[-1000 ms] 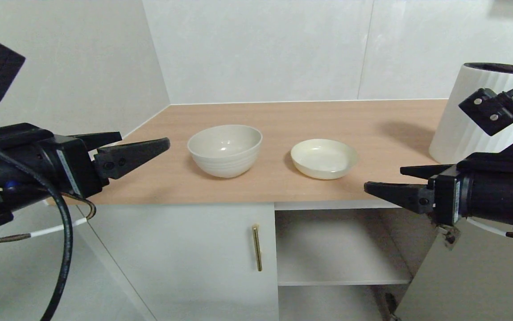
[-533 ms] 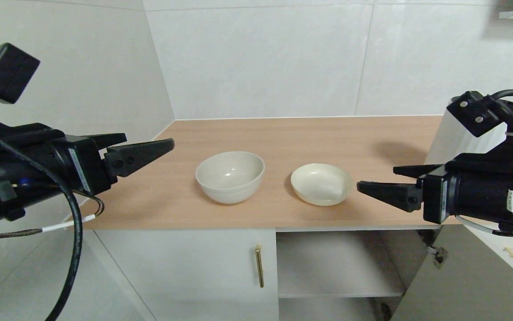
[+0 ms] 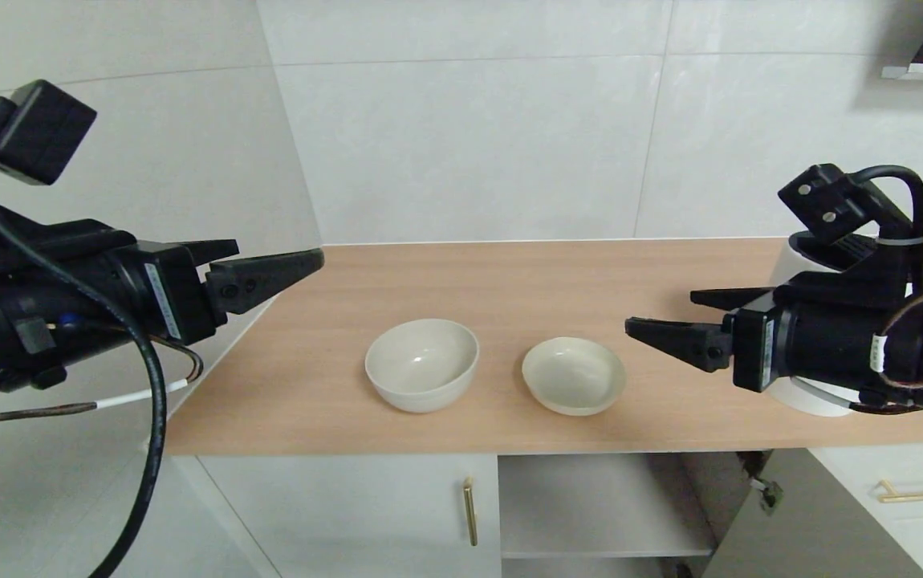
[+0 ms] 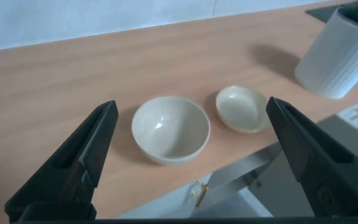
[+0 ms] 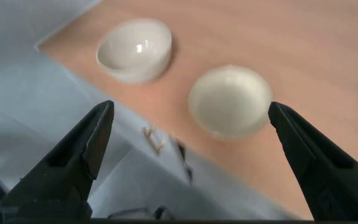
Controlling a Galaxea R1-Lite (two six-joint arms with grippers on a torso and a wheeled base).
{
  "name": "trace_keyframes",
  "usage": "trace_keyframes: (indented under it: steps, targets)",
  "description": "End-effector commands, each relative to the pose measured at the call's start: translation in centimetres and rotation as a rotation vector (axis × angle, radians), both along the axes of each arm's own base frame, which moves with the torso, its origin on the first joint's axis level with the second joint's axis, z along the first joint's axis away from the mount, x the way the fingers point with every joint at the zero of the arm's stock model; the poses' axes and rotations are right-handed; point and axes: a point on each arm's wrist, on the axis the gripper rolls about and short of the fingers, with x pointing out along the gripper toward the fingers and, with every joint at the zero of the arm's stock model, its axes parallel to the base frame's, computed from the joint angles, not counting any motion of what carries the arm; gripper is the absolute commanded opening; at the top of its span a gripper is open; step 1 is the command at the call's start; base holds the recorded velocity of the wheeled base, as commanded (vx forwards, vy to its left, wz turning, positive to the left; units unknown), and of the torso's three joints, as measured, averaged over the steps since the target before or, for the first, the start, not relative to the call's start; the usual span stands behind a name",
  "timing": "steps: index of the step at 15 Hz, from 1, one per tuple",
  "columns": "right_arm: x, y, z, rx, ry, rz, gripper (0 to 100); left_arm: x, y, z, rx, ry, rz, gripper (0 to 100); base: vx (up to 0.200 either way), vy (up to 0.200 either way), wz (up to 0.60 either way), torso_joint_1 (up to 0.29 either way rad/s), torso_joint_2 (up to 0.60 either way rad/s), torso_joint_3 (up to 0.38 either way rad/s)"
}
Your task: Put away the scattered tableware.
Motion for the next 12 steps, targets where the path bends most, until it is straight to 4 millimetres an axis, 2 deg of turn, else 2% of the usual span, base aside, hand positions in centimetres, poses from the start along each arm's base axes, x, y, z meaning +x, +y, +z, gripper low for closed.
trace_keyframes:
  steps: [1,3,4,5,6,8,10,12]
  targets:
    - [1.5,1.0,-1.6,-0.028,0.012,-0.010,100,0.6,-0.2,-0.1,0.004,0.011,0.003,100,0.000,0.000,0.00,0.124,-0.28,-0.159]
    - [3.1,1.8,-0.9,-0.001,-0.007,-0.112,100,1.7,-0.5,0.0,0.010,0.019,0.040,100,0.000,0.000,0.00,0.049,-0.12,-0.071]
    - [4.0,2.3,-0.1,0.068,0.013,-0.184,100,2.4,-0.7,-0.1,0.019,0.027,0.084,100,0.000,0.000,0.00,0.000,0.00,0.000]
    - [4.5,2.8,0.7,0.143,0.059,-0.236,100,3.2,-0.8,-0.1,0.033,0.041,0.132,100,0.000,0.000,0.00,0.000,0.00,0.000]
    - [4.7,2.9,1.0,0.139,0.119,-0.261,100,4.1,-1.1,-0.5,0.058,0.088,0.161,100,0.000,0.000,0.00,0.000,0.00,0.000]
    - [4.7,2.9,0.8,0.095,0.223,-0.284,100,5.4,-1.4,-0.6,0.062,0.207,0.188,100,0.000,0.000,0.00,0.000,0.00,0.000]
    - [5.1,3.1,0.1,0.074,0.253,-0.297,100,6.3,-1.7,-0.5,0.024,0.311,0.211,100,0.000,0.000,0.00,0.000,0.00,0.000]
    - [6.1,3.6,-1.4,0.041,0.294,-0.326,100,8.7,-2.5,-1.5,-0.007,0.492,0.261,100,0.000,0.000,0.00,0.000,0.00,0.000]
